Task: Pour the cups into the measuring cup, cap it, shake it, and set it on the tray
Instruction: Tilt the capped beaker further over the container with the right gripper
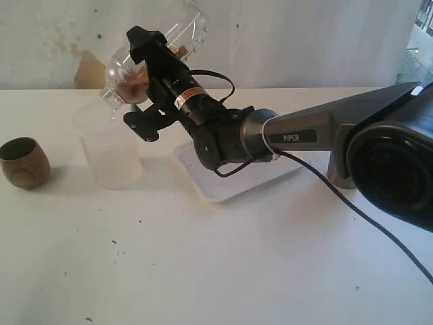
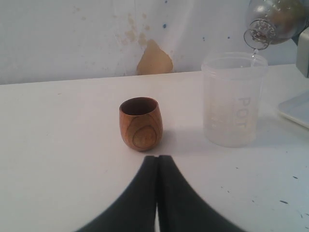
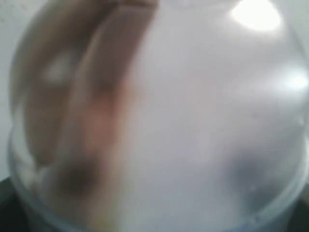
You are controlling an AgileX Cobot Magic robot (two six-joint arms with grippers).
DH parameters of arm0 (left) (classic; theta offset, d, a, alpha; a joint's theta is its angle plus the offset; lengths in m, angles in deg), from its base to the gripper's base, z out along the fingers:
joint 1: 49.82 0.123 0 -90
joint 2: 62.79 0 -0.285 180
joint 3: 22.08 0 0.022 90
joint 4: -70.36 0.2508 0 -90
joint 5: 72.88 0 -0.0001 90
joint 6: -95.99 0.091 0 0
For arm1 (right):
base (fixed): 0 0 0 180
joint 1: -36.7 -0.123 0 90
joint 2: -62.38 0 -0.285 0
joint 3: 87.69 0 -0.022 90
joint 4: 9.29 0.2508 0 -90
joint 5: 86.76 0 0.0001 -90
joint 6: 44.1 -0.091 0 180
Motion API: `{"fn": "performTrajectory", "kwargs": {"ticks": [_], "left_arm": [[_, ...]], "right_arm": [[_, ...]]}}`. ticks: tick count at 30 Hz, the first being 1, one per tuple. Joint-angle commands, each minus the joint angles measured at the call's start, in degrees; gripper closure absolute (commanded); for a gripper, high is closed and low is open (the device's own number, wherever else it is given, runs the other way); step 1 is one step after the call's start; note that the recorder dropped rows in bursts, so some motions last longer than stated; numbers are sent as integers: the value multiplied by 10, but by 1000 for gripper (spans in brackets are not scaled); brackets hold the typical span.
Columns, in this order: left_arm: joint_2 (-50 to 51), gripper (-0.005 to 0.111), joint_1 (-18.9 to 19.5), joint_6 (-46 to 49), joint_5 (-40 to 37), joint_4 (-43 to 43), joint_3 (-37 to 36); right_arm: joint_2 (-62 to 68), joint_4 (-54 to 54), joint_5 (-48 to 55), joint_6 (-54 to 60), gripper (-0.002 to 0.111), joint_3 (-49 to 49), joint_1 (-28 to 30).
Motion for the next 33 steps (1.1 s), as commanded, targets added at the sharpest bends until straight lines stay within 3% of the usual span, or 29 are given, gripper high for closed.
{"fn": "performTrajectory", "kwargs": {"ticks": [1,33], "left_arm": [[-3,106,-3,1,5,2,-1],[-3,106,-3,1,5,2,-1]], "right_arm": [[-9,-20,-35,9,108,-8,3],[-9,-97,-42,9,108,-8,3]]}}
